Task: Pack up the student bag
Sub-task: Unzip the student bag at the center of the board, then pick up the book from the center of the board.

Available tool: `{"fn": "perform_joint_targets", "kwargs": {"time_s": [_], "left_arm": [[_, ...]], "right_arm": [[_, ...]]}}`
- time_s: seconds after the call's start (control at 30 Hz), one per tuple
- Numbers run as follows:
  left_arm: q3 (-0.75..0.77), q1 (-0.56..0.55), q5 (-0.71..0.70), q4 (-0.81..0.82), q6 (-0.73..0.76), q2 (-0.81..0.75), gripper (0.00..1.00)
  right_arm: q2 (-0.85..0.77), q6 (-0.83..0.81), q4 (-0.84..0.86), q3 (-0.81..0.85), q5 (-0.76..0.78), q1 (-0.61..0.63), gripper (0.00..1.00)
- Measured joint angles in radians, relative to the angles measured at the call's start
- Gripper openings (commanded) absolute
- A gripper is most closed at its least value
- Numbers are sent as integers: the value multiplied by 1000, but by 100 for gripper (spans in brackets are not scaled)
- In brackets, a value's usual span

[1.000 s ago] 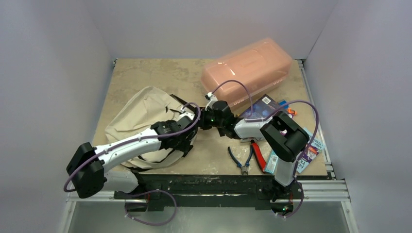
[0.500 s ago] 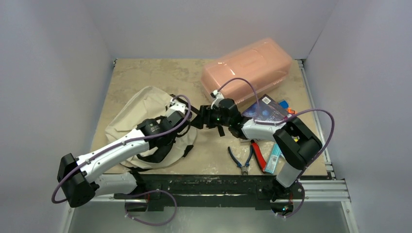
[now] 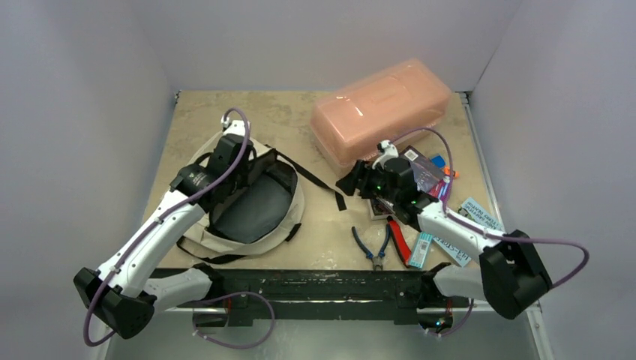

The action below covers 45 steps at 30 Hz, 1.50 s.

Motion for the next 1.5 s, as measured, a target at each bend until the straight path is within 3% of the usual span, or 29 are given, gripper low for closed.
{"fn": "perform_joint_targets", "kwargs": {"time_s": [0.27, 0.4, 0.57, 0.83, 1.0, 1.2, 1.5], "left_arm": [[60, 9, 58, 30, 79, 22, 0], [48, 14, 82, 51, 113, 36, 0], [9, 20, 103, 82, 121, 32, 0], [-15, 24, 133, 98, 121, 11, 0], [-15, 29, 150, 107, 121, 3, 0], [-15, 30, 171, 108, 121, 3, 0], [-15, 30, 192, 111, 121, 3, 0]], "right_arm": [[-296, 135, -183, -241, 45, -171, 80], [-434, 171, -287, -257, 75, -272, 87], [-496, 174, -374, -263, 46, -480, 89], [-494, 219, -182, -384, -228, -732, 86], [-522, 218, -183, -397, -272, -754, 90], [-562, 138, -373, -309, -229, -755, 95], [-597, 95, -564, -287, -177, -755, 94]]}}
